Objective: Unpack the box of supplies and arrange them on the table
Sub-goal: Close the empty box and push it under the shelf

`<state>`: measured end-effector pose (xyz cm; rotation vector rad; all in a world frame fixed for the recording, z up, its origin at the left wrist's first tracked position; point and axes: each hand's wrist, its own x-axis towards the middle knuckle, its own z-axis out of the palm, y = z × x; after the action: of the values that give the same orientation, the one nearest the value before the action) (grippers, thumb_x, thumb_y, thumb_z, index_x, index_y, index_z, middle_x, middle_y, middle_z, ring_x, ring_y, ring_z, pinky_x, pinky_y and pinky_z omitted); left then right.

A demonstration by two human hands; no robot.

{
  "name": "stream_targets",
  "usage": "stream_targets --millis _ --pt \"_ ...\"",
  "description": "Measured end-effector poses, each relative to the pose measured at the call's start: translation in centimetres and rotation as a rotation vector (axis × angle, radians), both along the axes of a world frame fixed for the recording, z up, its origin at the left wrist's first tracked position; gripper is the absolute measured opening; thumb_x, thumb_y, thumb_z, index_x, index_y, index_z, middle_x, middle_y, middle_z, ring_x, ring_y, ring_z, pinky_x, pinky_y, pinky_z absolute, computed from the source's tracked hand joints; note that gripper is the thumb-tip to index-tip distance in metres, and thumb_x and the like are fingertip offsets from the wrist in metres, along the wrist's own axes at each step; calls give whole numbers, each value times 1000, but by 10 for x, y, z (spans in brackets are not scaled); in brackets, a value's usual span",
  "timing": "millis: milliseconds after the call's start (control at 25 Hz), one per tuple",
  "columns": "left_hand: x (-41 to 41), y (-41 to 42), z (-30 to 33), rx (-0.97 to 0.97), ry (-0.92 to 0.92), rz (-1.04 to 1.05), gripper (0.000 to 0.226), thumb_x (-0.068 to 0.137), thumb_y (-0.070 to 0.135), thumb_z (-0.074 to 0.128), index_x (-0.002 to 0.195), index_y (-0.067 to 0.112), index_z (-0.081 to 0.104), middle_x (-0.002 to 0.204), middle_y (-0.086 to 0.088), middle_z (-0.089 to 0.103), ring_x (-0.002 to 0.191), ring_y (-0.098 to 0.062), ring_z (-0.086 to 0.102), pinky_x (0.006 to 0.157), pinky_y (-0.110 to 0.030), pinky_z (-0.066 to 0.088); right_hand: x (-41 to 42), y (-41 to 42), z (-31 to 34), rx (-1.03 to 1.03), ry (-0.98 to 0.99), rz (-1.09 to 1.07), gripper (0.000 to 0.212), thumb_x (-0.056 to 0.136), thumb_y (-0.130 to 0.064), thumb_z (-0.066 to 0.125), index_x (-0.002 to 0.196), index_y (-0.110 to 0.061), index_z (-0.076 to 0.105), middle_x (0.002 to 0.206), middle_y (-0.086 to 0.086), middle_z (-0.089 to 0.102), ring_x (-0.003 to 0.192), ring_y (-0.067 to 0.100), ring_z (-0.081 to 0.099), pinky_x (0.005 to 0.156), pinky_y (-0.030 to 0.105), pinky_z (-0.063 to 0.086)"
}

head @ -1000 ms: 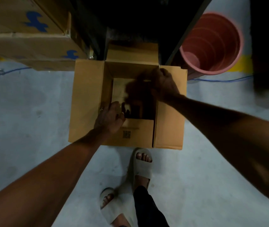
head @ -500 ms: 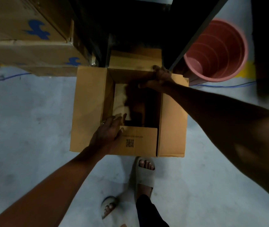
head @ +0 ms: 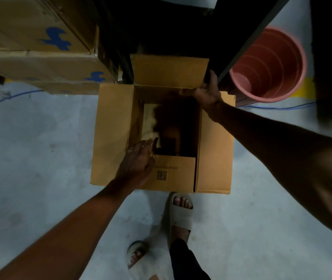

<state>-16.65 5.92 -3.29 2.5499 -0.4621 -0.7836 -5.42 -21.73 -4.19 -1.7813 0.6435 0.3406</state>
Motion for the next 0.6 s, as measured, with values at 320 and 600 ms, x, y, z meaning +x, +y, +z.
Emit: stream_targets --millis 320,600 --pt "6 20 5 -3 -26 132 58 96 39 39 147 13 37 147 -11 39 132 -29 40 97 -40 46 -55 -9 -8 -413 51 370 85 74 -31 79 147 -28 37 148 12 38 134 33 38 106 36 41" --pt "29 62 4 136 -95 234 74 95 38 53 155 17 16 162 -19 5 149 -38 9 112 -55 30 -79 4 -22 -842 162 785 117 65 -61 78 156 -31 10 164 8 -2 147 41 9 112 60 30"
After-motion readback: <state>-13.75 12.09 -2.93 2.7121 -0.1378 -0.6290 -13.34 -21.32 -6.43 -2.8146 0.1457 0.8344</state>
